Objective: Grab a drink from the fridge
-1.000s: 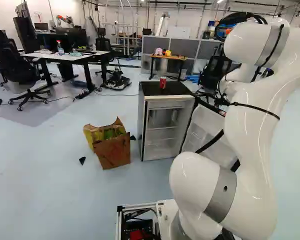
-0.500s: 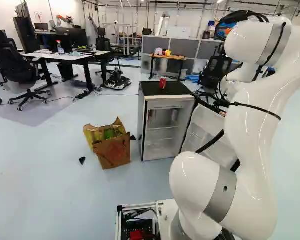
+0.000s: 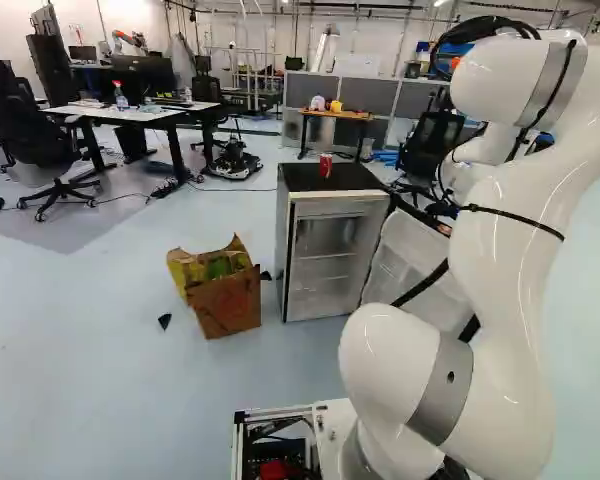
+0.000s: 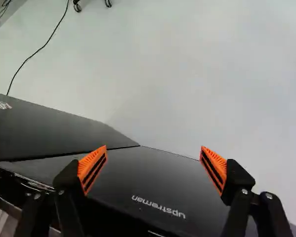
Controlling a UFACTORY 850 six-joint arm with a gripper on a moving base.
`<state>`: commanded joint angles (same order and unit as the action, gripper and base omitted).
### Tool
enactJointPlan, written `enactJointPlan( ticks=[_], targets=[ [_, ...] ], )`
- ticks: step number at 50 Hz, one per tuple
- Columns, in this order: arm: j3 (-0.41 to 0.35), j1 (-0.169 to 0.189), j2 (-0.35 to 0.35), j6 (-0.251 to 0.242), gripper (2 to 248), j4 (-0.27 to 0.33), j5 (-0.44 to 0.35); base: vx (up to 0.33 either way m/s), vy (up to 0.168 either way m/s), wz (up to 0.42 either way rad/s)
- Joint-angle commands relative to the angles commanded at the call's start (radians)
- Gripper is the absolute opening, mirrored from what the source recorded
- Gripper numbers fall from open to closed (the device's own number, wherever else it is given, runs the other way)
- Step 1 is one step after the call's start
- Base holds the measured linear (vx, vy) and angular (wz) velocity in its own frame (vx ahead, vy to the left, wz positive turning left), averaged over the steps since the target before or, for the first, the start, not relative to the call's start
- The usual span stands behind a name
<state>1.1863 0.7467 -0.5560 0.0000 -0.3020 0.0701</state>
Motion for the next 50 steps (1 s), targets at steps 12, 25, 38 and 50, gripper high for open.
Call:
enactJointPlan(
  ticks=[12,25,38,50],
  targets=[
    [-0.021,-0.002,0.015,0.0,247,0.0,0.022,0.0,0.0,0.0],
    [-0.043,-0.005,0.031,0.0,247,0.0,0.043,0.0,0.0,0.0],
    [-0.069,-0.01,0.05,0.0,247,0.0,0.055,0.0,0.0,0.0],
    [-0.094,-0.016,0.067,0.0,247,0.0,0.059,0.0,0.0,0.0]
  ],
)
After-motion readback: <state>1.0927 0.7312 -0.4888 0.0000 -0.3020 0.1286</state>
